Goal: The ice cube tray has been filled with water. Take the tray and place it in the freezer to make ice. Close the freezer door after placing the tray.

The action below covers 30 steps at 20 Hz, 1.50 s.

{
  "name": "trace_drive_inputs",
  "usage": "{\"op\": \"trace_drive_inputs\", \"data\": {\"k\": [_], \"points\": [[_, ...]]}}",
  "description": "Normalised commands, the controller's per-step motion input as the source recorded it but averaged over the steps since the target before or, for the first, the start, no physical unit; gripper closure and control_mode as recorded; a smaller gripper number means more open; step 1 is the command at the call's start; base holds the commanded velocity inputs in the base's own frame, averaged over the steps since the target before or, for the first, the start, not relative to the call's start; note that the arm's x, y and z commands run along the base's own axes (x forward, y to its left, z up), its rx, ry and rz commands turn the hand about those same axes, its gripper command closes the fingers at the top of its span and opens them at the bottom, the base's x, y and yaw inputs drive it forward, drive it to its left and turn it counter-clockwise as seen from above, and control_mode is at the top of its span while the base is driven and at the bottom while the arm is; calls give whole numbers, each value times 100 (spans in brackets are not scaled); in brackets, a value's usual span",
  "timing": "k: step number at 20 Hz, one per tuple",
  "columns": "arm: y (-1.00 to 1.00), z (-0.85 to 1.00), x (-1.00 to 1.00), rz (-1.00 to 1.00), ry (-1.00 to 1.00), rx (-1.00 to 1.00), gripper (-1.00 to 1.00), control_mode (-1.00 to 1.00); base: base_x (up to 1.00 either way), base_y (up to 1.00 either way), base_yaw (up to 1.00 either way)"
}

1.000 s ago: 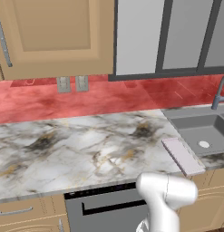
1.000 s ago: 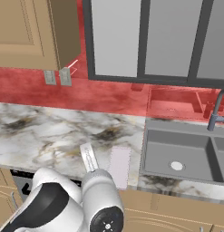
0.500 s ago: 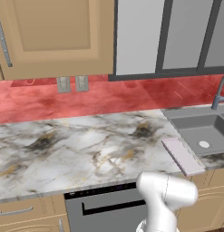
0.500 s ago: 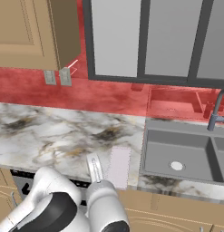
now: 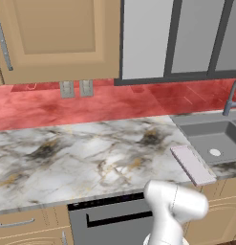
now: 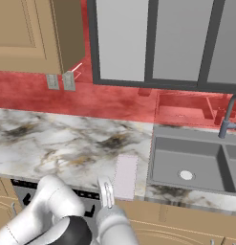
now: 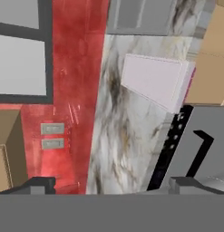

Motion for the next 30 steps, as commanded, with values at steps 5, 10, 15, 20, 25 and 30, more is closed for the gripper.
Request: {"op": "trace_drive_inputs", "data": {"k": [5, 10, 15, 20, 25, 30], "points": [[-3, -53, 0, 0, 0, 8, -100, -100, 0, 0, 0], [0, -53, 2, 0, 0, 9, -100, -100, 0, 0, 0], [0, -36, 17, 0, 0, 10, -100, -100, 0, 0, 0], [0, -11, 25, 0, -6, 9, -100, -100, 0, 0, 0], [0, 0, 20, 0, -9, 8, -100, -100, 0, 0, 0], [0, 0, 5, 0, -7, 5, -100, -100, 0, 0, 0]]}}
